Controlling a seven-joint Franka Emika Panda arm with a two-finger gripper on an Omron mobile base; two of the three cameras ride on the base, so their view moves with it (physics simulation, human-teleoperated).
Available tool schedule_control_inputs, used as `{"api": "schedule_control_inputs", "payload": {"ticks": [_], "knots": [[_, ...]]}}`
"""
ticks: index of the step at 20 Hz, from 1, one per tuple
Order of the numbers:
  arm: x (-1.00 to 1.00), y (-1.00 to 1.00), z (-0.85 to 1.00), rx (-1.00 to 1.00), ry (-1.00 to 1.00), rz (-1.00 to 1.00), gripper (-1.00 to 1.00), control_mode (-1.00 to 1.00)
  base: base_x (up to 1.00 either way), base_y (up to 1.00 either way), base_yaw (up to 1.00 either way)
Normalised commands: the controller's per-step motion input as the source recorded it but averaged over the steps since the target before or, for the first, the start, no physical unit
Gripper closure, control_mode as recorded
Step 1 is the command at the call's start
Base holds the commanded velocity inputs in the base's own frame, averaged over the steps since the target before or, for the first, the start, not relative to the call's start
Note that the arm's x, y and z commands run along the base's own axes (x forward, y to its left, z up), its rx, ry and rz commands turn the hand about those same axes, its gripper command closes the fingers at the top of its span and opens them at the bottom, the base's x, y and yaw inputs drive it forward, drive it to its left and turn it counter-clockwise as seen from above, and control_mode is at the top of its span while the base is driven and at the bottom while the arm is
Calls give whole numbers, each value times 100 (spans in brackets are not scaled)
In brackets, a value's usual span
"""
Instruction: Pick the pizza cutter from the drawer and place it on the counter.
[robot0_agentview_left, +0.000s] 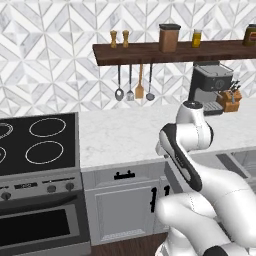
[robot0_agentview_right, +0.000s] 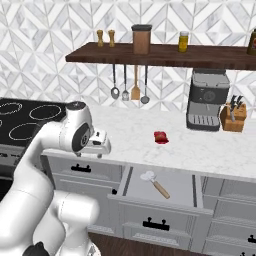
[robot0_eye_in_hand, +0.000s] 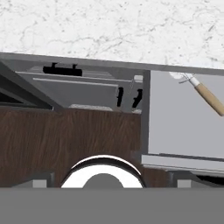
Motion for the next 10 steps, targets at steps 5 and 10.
{"api": "schedule_control_inputs", "payload": {"ticks": [5, 10], "knots": [[0, -96, -29, 1, 1, 0, -100, -100, 0, 0, 0], [3, -100, -35, 1, 3, 0, -100, -100, 0, 0, 0]]}}
